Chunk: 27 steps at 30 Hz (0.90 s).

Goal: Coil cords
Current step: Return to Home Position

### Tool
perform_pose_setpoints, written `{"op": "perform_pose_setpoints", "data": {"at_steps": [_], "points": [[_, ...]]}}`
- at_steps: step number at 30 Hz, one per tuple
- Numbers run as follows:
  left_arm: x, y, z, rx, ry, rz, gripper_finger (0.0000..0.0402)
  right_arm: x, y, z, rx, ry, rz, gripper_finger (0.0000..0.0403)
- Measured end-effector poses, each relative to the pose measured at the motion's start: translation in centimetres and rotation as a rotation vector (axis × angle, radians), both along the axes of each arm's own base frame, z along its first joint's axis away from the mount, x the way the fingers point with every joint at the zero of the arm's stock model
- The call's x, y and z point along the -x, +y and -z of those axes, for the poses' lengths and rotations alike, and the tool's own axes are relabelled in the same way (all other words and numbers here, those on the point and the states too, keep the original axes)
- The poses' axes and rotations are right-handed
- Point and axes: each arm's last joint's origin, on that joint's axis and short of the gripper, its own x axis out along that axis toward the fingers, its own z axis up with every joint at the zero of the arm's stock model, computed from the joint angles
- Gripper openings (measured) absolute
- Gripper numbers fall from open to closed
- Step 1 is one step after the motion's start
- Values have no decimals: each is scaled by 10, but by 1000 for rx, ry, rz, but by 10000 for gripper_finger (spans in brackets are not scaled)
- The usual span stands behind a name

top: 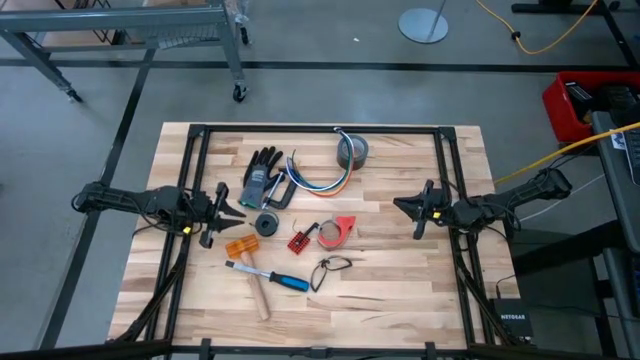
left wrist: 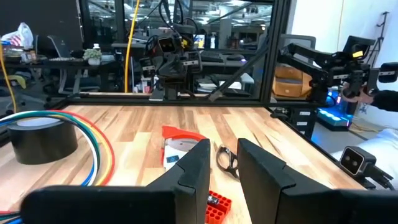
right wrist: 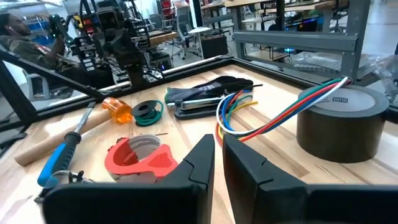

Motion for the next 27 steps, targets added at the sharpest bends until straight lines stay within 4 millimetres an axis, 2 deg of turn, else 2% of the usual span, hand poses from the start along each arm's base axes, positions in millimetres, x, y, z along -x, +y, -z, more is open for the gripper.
{"op": "perform_pose_setpoints", "data": {"at_steps": [7, 14, 19, 27], "points": [[0, 0, 0, 4, 0, 0, 72, -1, 1, -1, 28, 4, -57, 37], [0, 0, 0, 6, 1, 0, 72, -2, 9, -19, 115, -165, -328, 37], [0, 0, 0, 2, 0, 0, 72, -2, 8, -25, 218, -207, -321, 37], [0, 0, 0, 1, 0, 0, 72, -6, -6, -20, 239, -164, -361, 37]]}}
